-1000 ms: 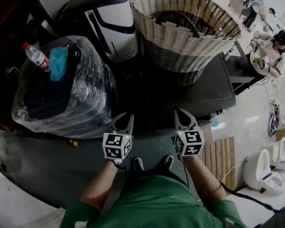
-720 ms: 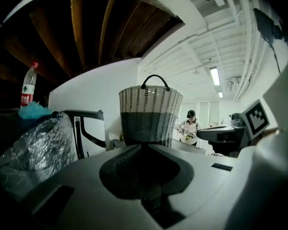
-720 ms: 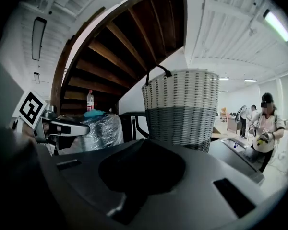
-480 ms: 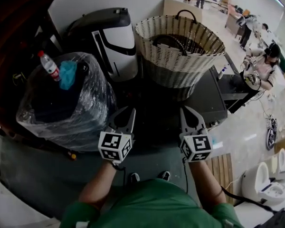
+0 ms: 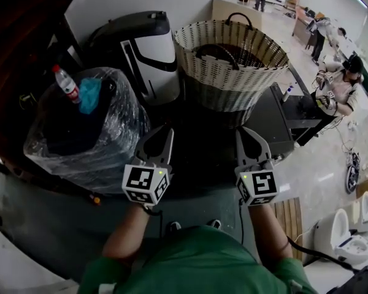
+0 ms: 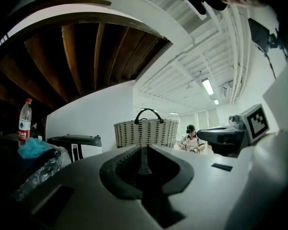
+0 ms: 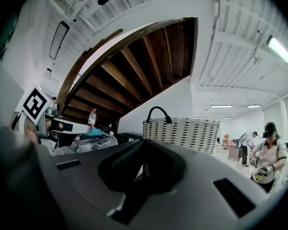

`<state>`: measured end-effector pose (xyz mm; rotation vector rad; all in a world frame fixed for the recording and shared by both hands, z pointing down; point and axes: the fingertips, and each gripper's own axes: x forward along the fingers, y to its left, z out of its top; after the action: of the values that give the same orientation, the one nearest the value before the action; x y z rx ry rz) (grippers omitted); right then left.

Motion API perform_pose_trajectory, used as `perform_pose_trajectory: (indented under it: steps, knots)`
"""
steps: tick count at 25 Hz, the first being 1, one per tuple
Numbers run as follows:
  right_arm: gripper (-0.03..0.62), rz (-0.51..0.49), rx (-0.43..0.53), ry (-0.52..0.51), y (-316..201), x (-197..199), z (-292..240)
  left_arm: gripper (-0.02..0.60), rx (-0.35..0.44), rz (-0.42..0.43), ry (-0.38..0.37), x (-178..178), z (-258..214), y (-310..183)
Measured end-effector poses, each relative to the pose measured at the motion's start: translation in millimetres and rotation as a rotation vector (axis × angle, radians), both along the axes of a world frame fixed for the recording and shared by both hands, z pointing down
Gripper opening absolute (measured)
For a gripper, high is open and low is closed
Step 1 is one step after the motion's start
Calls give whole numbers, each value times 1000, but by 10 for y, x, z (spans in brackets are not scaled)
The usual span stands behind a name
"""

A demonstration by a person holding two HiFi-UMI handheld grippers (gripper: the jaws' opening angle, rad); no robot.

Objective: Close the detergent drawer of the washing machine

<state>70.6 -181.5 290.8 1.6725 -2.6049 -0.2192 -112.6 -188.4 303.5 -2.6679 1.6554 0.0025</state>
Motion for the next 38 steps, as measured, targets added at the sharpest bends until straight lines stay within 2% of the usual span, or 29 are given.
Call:
perform_pose_trajectory:
  steps: [21,38]
  knots:
    - [21,-28,-27,-9,-13,110,140,54,-47,-26,-5,108,193,0]
    - [21,-35,-41,-12,-147,470,260,54,-84,-49,-19,388,436,-80]
